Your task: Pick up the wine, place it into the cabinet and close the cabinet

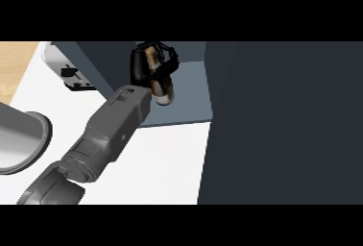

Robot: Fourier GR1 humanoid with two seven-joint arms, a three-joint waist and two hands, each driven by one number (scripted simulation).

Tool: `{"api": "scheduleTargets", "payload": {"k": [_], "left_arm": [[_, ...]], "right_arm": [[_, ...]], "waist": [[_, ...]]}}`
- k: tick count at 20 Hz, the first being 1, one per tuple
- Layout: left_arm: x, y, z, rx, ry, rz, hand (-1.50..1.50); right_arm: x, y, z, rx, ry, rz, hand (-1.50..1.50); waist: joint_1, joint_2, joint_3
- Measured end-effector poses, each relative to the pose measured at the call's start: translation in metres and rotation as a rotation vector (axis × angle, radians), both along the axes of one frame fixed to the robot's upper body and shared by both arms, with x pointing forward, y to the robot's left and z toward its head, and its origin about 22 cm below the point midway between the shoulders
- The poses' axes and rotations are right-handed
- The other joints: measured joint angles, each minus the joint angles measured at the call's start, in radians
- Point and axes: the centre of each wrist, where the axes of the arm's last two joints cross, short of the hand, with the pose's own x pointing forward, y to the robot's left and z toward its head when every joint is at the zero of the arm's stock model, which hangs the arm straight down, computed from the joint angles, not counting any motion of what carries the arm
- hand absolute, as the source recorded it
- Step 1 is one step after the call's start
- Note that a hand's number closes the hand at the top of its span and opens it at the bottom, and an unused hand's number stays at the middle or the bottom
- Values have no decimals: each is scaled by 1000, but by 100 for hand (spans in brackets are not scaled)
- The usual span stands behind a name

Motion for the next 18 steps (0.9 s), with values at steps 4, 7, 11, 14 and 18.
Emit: {"api": "scheduleTargets", "payload": {"k": [4,7,11,14,18], "left_arm": [[2,7,1,21,8,34,150],[1,6,-1,-14,18,32,150],[-2,5,-6,-118,36,9,150],[-4,7,-10,-183,47,-11,150],[-4,12,-13,-246,58,-30,150]], "right_arm": [[0,2,1,1,-10,11,-150],[1,2,2,1,-11,18,-150],[0,3,3,2,-14,26,-150],[1,4,2,6,-16,36,-150],[1,6,4,10,-24,49,-150]], "waist": [[-8,4,1],[-12,4,1],[-18,5,1],[-25,9,2],[-33,7,3]]}}
